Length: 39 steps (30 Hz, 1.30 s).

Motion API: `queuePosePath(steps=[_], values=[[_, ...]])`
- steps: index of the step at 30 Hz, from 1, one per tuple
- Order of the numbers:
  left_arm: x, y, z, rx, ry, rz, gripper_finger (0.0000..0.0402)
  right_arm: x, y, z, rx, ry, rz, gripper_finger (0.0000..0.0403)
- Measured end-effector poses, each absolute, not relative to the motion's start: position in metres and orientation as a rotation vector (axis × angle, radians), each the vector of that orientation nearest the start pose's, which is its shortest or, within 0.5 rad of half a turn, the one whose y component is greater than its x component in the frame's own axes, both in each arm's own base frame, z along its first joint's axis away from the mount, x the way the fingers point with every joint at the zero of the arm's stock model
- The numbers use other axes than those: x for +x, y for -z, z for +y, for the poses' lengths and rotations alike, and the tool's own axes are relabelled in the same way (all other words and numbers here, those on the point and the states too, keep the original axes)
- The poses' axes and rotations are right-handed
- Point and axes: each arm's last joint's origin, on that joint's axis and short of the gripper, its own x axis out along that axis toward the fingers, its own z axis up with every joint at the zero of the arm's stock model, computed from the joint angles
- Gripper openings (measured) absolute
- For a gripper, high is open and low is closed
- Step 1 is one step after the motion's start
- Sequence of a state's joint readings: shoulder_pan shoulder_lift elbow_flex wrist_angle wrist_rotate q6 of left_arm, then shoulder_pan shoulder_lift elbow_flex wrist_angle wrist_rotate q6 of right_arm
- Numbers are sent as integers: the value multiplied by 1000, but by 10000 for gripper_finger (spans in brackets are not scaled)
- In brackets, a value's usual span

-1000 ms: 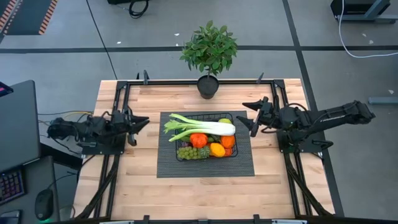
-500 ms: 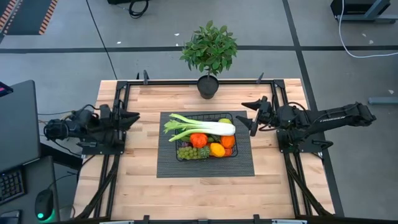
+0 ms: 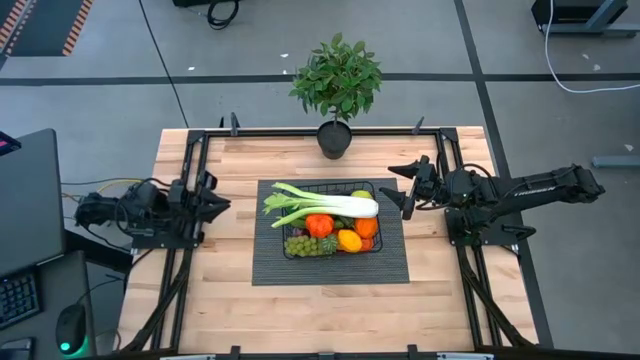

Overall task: Build produce basket
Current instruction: Return to Home Position

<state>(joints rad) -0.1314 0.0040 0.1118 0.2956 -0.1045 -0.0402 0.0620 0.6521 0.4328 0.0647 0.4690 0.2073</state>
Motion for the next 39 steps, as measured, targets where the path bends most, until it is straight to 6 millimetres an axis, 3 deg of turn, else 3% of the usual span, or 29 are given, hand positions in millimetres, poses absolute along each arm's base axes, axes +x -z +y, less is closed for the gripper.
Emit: queuePosePath(steps=[9,16,19,32,39], values=[[76,-240,-1,-112,17,-539,37,155,-253,-3,162,421,122,348],[86,-214,1,-156,114,-422,10,155,-253,-3,161,421,124,348],[91,-200,3,-180,75,-355,4,155,-251,-3,166,418,139,348],[94,-191,3,-266,-44,-276,1,155,-248,-2,174,416,159,348],[94,-190,-1,-251,-37,-264,2,152,-211,-2,177,408,44,348]])
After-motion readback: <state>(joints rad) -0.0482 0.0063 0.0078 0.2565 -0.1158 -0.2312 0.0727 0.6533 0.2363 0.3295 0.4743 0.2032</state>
